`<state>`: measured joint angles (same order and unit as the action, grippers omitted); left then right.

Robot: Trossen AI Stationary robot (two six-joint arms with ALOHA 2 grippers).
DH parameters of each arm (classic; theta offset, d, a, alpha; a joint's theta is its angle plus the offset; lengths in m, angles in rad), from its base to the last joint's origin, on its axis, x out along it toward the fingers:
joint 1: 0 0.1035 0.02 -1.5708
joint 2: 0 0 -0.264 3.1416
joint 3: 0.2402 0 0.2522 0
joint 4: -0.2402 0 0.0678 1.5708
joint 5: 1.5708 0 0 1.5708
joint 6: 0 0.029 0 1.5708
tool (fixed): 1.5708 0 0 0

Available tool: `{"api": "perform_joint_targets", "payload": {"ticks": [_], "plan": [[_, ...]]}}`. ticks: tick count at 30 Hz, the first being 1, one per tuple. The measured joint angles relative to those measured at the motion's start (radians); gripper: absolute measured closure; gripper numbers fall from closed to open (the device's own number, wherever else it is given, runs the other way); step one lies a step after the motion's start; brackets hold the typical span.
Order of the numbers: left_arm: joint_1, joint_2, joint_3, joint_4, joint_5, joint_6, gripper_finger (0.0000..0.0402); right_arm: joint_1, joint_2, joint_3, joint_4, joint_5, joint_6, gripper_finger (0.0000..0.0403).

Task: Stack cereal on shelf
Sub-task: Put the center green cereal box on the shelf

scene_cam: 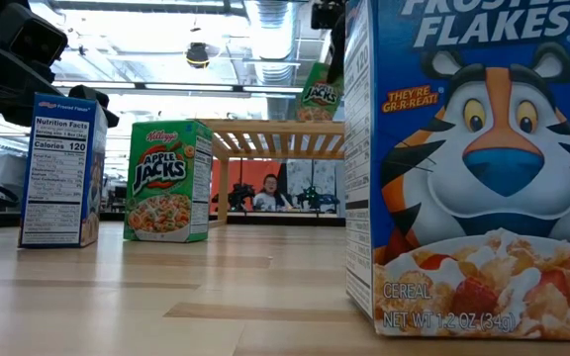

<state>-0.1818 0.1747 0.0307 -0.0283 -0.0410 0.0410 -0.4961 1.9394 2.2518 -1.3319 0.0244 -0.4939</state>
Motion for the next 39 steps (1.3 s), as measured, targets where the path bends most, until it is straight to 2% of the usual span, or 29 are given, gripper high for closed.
{"api": "perform_joint_targets", "payload": {"ticks": [11,28,39], "plan": [[0.0,0.0,0.0,0.0,0.0,0.0,0.0095,-0.014,0.001,0.001,-0.047,0.026,-0.013,0.0234],[0.0,0.0,0.0,0.0,0.002,0.0,0.0095,-0.018,0.015,0.001,-0.018,0.032,-0.015,0.0232],[0.0,0.0,0.0,0.0,0.003,0.0,0.0095,-0.026,0.048,0.0,0.014,0.041,-0.012,0.0185]]}}
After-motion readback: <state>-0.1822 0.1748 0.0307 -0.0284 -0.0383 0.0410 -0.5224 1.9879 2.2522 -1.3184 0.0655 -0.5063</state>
